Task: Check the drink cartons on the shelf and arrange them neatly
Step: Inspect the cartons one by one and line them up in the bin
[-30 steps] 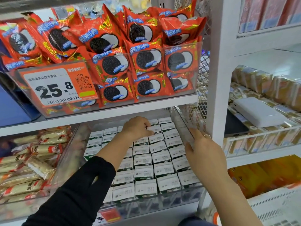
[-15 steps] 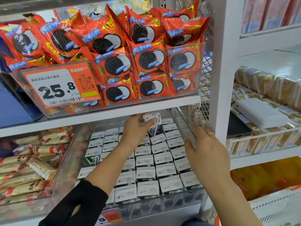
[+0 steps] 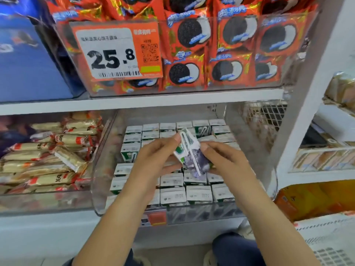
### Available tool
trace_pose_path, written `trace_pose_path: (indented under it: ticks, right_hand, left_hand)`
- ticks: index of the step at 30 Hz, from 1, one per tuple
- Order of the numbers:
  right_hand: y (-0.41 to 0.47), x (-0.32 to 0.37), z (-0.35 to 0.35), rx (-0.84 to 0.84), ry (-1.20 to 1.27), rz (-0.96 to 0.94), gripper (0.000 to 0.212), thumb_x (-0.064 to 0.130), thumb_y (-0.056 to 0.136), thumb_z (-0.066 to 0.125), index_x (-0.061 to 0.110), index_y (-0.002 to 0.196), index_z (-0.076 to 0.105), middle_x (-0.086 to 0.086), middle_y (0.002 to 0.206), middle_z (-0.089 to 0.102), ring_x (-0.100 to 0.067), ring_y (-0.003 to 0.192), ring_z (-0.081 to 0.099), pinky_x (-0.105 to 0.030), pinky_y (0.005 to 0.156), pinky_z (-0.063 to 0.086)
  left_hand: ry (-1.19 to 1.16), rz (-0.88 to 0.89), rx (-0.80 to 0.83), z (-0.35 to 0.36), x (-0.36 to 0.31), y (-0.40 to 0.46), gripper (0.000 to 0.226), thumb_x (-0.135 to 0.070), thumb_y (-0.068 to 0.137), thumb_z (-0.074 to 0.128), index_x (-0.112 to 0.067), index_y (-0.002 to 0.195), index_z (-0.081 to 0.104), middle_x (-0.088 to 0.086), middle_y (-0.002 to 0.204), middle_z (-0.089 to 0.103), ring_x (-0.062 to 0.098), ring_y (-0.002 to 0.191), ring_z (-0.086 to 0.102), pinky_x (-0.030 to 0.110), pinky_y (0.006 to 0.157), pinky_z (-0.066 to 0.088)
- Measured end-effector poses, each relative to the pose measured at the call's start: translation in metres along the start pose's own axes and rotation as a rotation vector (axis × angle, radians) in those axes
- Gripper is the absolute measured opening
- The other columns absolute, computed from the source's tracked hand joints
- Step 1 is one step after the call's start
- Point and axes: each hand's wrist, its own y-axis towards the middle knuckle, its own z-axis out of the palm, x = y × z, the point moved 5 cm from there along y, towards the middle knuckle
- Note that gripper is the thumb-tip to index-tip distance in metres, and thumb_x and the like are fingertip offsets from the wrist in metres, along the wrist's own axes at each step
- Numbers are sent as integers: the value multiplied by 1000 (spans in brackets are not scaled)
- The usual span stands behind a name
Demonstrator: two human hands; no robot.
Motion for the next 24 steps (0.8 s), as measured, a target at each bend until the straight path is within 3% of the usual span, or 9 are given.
trace_pose_path:
  ticks: [4, 8, 15, 24]
  right_hand:
    - [-2, -2, 6, -20, 42, 24, 16, 17, 92, 58, 14, 101, 71, 3, 76, 72, -10, 71, 67, -19, 64, 54]
    - [-4, 0, 4, -71, 99, 35, 19, 14, 93, 55, 11, 103, 69, -5, 86, 74, -11, 71, 69, -20, 61, 54]
    - [-8, -1, 8, -78, 50, -5, 20, 10, 94, 52, 20, 99, 68, 8, 82, 74, -4, 72, 69, -14, 59, 52]
    - [-7, -5, 6, -70, 31, -12, 21, 11, 94, 52, 24, 99, 67, 12, 79, 73, -1, 71, 68, -13, 60, 51]
  left_hand:
    - [-47, 24, 43, -8, 0, -2, 41, -40, 66, 71, -10, 95, 71, 4, 88, 76, 19, 81, 73, 28, 69, 59]
    - [-52, 59, 115, -8, 0, -4, 47, -25, 65, 75, -13, 110, 68, 3, 97, 75, 18, 91, 72, 28, 77, 58]
    - [-4, 78, 117, -11, 1, -4, 39, -8, 81, 70, -14, 119, 64, 4, 106, 73, 19, 98, 70, 33, 84, 58]
    - [87, 117, 88, -7, -1, -3, 40, -6, 83, 70, -18, 120, 63, -3, 104, 73, 12, 96, 69, 28, 82, 57]
